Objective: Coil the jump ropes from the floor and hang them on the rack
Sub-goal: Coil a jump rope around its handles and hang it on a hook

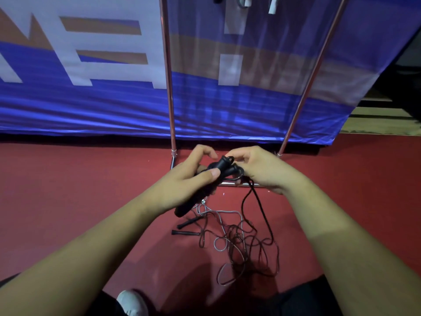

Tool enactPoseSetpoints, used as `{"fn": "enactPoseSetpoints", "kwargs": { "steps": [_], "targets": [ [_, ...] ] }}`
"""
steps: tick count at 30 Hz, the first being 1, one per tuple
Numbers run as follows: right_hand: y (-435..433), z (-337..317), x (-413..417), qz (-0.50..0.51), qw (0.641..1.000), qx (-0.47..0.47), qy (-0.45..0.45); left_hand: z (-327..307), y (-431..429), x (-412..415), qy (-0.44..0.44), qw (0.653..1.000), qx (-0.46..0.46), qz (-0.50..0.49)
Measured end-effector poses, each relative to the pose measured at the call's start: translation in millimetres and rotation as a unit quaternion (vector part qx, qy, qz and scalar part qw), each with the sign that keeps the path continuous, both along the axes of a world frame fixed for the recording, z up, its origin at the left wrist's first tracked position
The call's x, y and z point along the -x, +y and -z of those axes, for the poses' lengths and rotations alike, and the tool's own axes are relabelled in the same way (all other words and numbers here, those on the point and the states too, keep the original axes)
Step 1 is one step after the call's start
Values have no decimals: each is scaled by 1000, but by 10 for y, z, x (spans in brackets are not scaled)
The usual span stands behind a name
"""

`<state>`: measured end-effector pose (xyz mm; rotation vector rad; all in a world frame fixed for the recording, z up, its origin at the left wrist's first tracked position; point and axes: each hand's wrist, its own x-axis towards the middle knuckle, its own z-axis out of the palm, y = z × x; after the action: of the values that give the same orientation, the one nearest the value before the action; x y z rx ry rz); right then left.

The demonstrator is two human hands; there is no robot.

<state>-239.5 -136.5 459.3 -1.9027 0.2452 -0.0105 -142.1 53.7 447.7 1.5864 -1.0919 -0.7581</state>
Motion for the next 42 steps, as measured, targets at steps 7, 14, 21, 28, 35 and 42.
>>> {"fn": "enactPoseSetpoints", "kwargs": {
  "steps": [7,14,21,28,35,42],
  "targets": [
    [-149,-7,86,-23,998,25,45,-136,1,-35,151,984,61,-70],
    [-206,-38,139,6,998,25,48,-172,58,-197,112,985,28,-130],
    [-174,-99,177,16,998,30,56,-150,81,-413,69,964,24,-254],
    [70,-247,167,-24,987,158,0,36,136,-558,-312,888,-152,-302],
    [270,-320,110,-2,987,145,-74,207,-53,-279,-507,794,-288,-170],
    [132,-325,111,64,985,128,-100,273,-160,-67,-487,823,-266,-118]
  ]
}}
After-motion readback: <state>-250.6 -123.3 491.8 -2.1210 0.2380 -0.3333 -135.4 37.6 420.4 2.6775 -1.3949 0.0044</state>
